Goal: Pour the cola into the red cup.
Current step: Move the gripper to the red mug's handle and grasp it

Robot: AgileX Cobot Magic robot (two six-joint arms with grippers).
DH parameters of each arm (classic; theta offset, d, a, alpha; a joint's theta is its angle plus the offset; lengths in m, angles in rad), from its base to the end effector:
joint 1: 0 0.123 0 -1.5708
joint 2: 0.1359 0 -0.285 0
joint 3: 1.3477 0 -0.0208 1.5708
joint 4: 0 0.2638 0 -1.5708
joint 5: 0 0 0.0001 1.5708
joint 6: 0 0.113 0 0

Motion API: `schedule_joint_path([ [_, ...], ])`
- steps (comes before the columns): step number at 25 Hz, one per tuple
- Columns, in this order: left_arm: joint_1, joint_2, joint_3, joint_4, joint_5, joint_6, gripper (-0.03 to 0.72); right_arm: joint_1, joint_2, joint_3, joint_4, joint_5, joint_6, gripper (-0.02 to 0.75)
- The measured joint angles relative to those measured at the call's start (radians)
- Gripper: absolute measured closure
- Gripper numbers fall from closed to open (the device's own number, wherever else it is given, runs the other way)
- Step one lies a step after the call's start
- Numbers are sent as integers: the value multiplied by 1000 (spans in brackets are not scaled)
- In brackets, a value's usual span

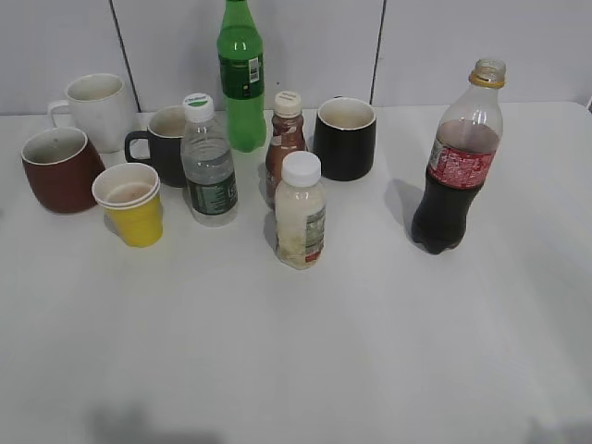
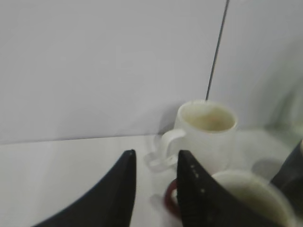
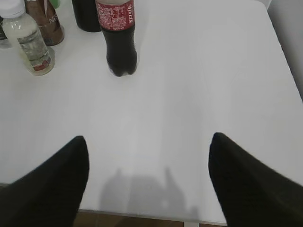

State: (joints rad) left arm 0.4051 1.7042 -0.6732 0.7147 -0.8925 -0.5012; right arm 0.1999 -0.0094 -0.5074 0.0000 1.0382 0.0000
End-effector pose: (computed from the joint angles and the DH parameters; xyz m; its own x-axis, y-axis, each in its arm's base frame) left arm 0.3378 0.0822 0.1778 -0.1746 -0.0773 -0.9816 0.1211 0.9877 -0.0993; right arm 0.0246 0.0050 0.2783 -0.4123 -0.0835 -0.9072 -0.1986 0.9801 0.0000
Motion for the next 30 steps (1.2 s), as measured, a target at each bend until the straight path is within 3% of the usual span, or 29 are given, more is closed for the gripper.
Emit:
schedule_joint_path([
  [2, 42, 81, -77, 148, -14, -8, 420, 0, 0, 0, 0, 0, 0, 148],
  [5, 56, 197, -172, 280, -20, -10, 348, 0, 0, 0, 0, 0, 0, 148],
  [13, 56, 444, -425, 476, -25, -3, 319, 0, 0, 0, 0, 0, 0, 148],
  [19, 45, 536, -522, 503, -64, 3, 318, 0, 0, 0, 0, 0, 0, 148],
  [30, -58, 609, -604, 502, -18, 7, 341, 0, 0, 0, 0, 0, 0, 148],
])
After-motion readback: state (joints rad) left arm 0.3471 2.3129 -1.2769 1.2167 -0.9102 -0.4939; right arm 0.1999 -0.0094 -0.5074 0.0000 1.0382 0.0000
